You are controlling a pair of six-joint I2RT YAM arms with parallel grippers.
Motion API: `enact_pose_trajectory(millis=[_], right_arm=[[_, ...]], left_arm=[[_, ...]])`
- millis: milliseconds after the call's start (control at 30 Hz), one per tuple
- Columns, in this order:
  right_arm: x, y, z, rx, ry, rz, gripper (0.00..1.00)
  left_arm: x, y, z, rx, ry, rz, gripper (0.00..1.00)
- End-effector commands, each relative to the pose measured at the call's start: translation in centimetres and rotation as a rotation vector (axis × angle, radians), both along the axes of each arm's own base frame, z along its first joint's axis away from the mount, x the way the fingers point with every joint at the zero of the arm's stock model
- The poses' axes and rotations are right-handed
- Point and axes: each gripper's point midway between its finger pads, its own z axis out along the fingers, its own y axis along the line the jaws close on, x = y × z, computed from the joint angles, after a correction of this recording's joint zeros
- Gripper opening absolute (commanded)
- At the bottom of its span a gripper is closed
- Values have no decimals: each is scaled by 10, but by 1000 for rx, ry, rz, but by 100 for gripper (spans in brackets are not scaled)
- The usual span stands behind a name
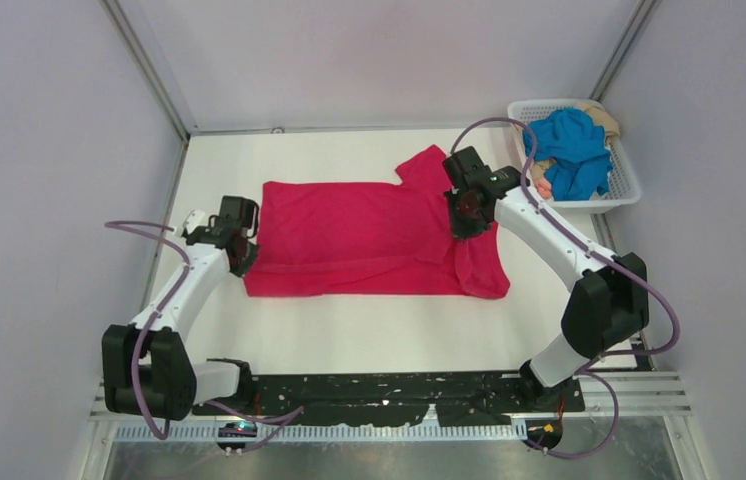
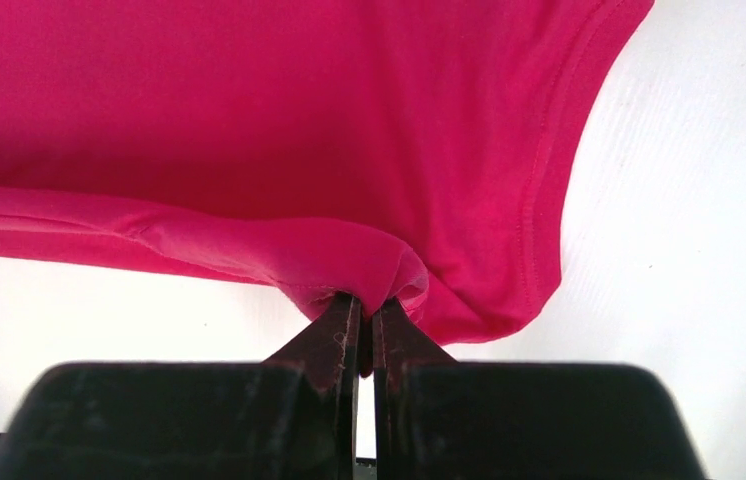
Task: Fold and stack the t-shirts
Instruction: Fold the flattened tshirt in 1/3 of the way
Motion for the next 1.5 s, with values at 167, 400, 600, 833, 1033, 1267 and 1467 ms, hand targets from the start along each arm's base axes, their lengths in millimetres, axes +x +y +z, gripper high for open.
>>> enact_pose_trajectory(millis=[167,400,600,833,1033,1267,1467], right_arm=[[23,-6,9,-13,-53,31,7],[57,-17,7,-195,-117,255,10],[92,-16,-15,-350,-34,514,14],[126,-20,-46,-466,17,687,31],[185,-11,-32,-520,-167,622,47],[183,-9,38,-348,-423,276,96],[91,53,7,287,-317,124,95]], left_arm=[[36,8,14,55,-41,-19,0],[45,3,-2,44,34,-43,0],[54,3,-14,31,78,-44,0],[61,5,-18,38,111,-47,1],[66,11,-9,62,79,-45,38],[62,1,20,25,15,-139,100],[64,-60,23,-167,-164,-484,100]])
